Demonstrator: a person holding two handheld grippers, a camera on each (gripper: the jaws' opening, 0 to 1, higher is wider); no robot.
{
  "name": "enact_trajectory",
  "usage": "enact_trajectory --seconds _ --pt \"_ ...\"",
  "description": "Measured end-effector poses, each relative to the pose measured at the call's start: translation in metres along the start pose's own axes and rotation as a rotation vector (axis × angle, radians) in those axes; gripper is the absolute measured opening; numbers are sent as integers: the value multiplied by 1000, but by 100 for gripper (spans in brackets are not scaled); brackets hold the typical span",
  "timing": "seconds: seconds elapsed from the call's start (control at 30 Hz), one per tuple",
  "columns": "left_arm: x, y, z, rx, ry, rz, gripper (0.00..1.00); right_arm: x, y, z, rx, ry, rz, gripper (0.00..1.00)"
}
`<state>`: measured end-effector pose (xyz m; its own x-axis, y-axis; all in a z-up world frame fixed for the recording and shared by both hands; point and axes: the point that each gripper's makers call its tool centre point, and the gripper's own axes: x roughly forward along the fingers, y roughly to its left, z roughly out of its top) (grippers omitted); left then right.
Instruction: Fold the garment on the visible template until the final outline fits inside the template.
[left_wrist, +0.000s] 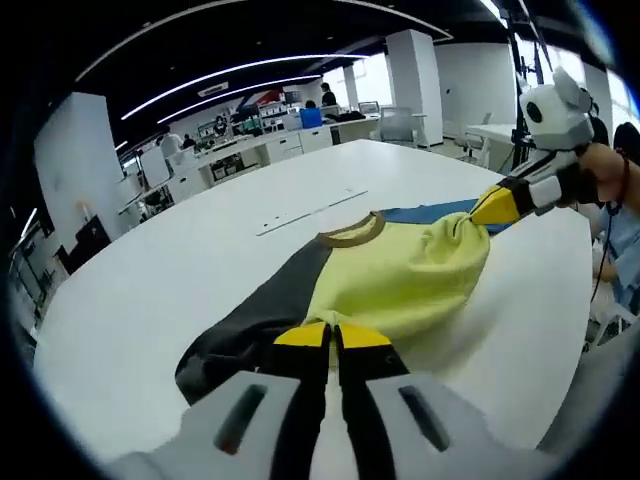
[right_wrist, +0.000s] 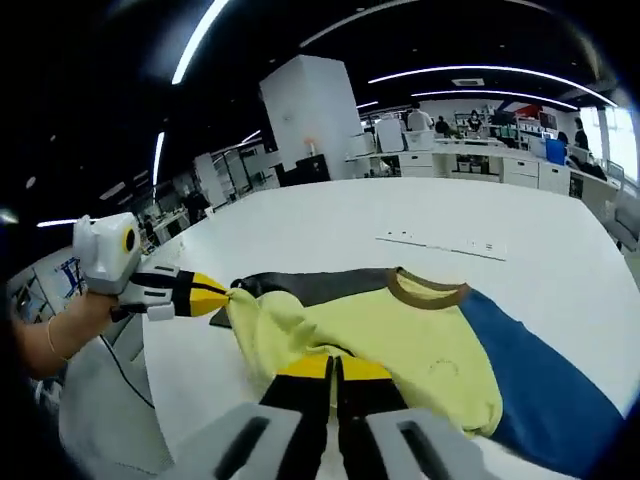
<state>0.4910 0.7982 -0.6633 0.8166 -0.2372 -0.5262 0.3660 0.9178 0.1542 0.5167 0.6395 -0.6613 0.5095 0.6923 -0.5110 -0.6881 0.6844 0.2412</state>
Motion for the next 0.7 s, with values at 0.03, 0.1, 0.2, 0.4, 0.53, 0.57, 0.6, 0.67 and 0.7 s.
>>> enact_trajectory --seconds 0.03,0.1,0.2,0.4,0.53,0.57,0.6,0.67,0.7 --pt "2 2 1 -7 1 4 0 6 -3 3 -2 0 -1 0" --pt "9 8 2 -26 6 11 0 15 -11 6 18 9 -15 0" --pt "19 12 2 -46 8 9 0 26 -19 8 22 18 -28 0" --pt "40 19 -9 -72 41 14 0 49 -33 2 63 50 -27 0" --pt "53 20 -18 -96 61 6 0 64 -41 -6 70 83 -37 0" --pt "57 20 -20 -97 71 5 0 66 -43 -8 73 91 -39 0" --pt "60 21 -23 -94 81 6 0 70 -44 -11 71 99 -37 0" --pt "66 22 -27 -86 94 7 0 75 -47 -15 77 116 -43 0" --pt "68 22 -30 -85 106 7 0 78 -48 -17 73 124 -44 0"
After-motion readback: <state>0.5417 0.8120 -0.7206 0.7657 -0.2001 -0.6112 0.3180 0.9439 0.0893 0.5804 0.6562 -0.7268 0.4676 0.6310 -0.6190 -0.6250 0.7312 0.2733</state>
